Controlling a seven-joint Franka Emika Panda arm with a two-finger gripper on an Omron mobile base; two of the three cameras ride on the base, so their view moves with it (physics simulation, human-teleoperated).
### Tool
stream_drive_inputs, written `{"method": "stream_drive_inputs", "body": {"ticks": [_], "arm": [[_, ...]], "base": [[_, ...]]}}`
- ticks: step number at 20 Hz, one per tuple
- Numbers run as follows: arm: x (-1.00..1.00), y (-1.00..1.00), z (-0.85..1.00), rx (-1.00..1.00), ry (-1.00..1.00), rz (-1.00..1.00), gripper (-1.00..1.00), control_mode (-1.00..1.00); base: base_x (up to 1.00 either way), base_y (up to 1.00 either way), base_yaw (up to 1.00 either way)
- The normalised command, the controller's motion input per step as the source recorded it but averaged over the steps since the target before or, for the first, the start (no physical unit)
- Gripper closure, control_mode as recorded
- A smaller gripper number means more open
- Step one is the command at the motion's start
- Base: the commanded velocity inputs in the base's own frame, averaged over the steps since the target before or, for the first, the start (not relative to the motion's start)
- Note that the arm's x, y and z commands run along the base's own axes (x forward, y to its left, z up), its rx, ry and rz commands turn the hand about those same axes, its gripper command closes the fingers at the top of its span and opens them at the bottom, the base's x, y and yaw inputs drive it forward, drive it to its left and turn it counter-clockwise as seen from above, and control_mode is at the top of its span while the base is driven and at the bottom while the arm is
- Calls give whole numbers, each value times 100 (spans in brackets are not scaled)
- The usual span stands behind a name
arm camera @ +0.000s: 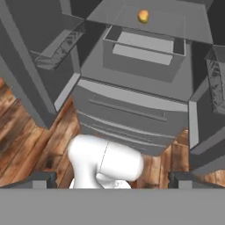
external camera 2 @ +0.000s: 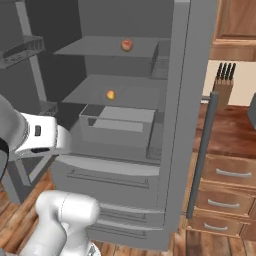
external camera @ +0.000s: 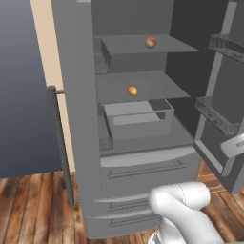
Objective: Retrieve the peach and mango from the fridge and place them into the bowl on the dining table.
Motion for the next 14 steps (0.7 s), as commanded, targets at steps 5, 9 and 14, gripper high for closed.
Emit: {"method": "stream_drive_inputs", "body": {"ticks": [5,9,14], "arm": [[0,0,0,0,0,0,-100,100],[0,0,0,0,0,0,-100,100],[40,0,0,3,9,-1,-100,-100]], "base": [[100,0,0],[100,0,0],[60,0,0]]}}
